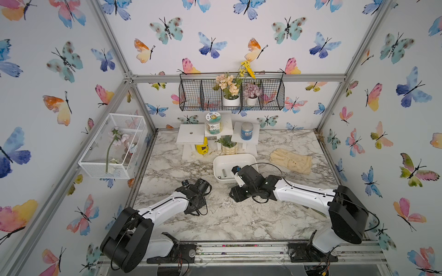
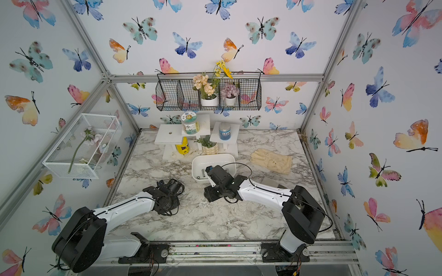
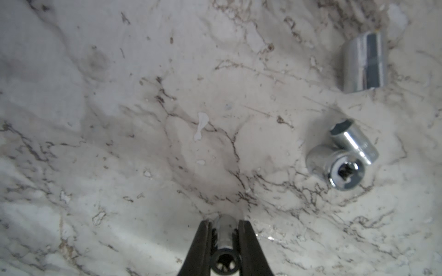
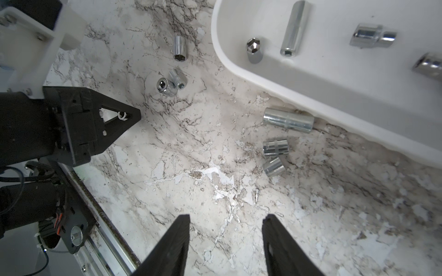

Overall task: Put the socket on the desktop into the storage box
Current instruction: Pick up the socket head from the center of the board.

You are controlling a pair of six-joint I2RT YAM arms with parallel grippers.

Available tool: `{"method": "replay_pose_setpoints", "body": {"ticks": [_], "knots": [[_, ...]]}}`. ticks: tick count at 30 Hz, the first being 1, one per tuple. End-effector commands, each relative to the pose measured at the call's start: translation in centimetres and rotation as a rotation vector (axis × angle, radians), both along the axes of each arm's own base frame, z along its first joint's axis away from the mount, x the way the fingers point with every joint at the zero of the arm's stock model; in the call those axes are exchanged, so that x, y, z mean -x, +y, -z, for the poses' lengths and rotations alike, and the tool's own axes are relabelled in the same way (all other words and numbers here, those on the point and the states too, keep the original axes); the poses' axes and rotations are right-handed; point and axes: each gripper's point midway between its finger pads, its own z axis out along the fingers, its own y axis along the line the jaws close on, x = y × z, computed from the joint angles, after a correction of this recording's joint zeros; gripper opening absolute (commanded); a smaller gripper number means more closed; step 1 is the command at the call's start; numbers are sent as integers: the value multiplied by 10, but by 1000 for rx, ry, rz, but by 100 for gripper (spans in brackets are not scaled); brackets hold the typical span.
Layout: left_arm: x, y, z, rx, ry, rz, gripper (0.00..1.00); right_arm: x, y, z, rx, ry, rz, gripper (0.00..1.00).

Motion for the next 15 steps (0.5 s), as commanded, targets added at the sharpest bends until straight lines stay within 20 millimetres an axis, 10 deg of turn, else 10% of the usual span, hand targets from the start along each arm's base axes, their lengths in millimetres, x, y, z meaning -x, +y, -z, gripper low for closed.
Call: {"method": "replay_pose_setpoints", "body": {"ticks": [1, 15], "knots": [[-1, -4, -2, 17, 11, 11, 7, -1, -11, -2, 18, -15, 40, 54], [-15, -18, -26, 71, -30, 41, 2, -4, -22, -8, 22, -55, 82, 54]]}}
